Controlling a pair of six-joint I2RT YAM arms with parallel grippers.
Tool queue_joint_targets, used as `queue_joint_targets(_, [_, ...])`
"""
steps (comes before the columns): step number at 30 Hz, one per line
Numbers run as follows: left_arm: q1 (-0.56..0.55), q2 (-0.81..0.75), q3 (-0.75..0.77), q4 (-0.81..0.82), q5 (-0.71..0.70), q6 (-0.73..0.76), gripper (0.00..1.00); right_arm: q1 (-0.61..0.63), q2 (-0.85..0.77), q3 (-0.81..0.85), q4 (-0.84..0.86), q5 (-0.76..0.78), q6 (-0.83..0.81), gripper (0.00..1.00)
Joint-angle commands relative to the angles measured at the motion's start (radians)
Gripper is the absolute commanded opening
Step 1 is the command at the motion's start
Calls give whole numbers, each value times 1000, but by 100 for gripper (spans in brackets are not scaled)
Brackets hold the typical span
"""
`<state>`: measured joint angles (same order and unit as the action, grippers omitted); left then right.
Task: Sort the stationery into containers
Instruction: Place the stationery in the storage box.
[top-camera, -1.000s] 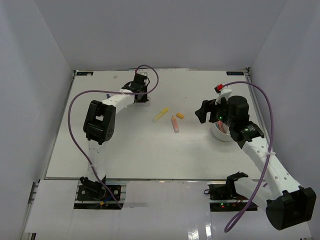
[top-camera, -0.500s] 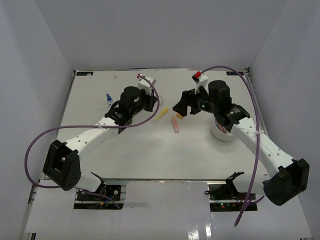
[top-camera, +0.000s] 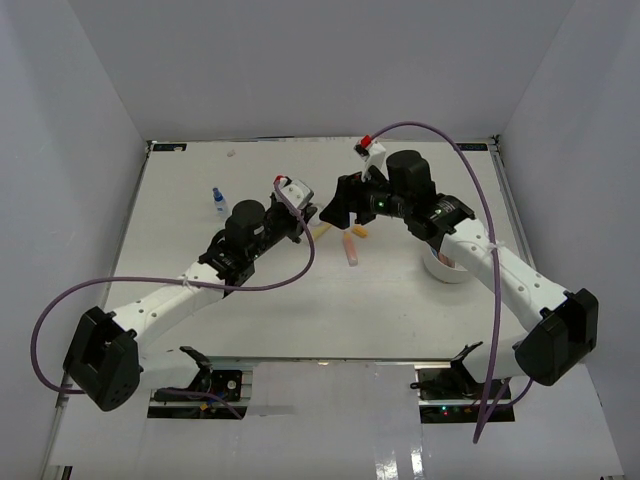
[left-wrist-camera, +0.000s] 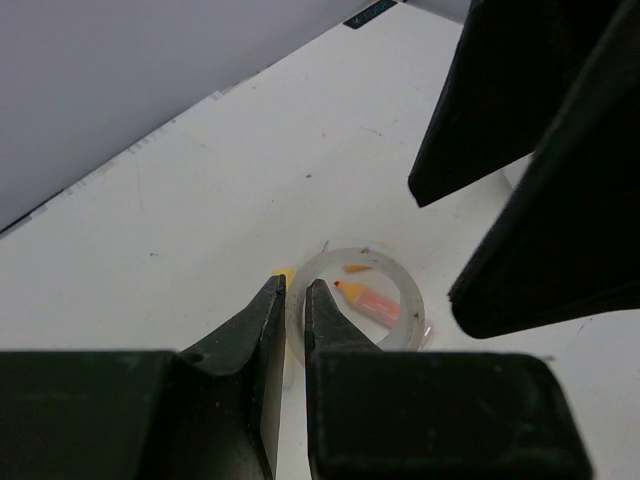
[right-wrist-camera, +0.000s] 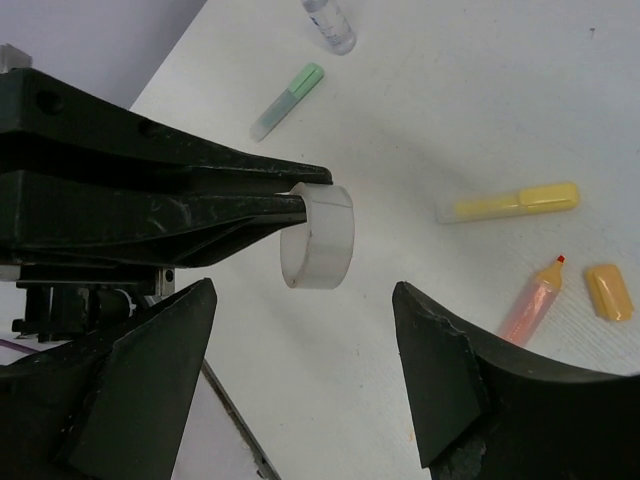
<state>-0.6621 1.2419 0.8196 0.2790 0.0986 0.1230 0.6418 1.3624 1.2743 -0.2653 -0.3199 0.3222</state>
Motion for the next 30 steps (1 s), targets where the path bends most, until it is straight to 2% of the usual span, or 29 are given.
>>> queue_joint_targets(1, [-11, -67, -22, 78, 41, 46, 0, 22, 26, 63, -9, -4, 15, 76])
queue_joint_targets(6, [-13, -93, -54, 104, 52, 66, 0, 35, 46, 68, 5, 5, 21, 70])
queue_joint_targets(12, [-14, -101, -62, 112, 84, 69, 1, 41, 58, 77, 28, -4, 20, 52])
queue_joint_targets(20, [-16, -107, -71, 121, 104, 70, 3, 42, 69, 71, 54, -21, 28, 32])
queue_joint_targets(23, [-16, -110, -73, 121, 110, 73, 4, 42, 70, 66, 54, -21, 31, 20])
queue_joint_targets(24, [-17, -110, -73, 118, 110, 73, 6, 42, 64, 60, 54, -16, 28, 12])
queue_joint_targets(26, [-16, -110, -69, 115, 105, 73, 14, 42, 58, 53, 49, 10, 23, 8])
queue_joint_targets(27, [-17, -107, -68, 112, 102, 73, 29, 42, 49, 48, 44, 22, 11, 8])
queue_joint_targets(28, [-16, -107, -66, 108, 98, 70, 38, 42, 44, 48, 35, 39, 3, 8])
queue_joint_targets(29, [-17, -104, -65, 104, 86, 69, 55, 42, 35, 48, 9, 73, -26, 8])
queue_joint_targets(30, [-18, -104, -65, 104, 76, 66, 55, 41, 32, 48, -5, 93, -41, 8])
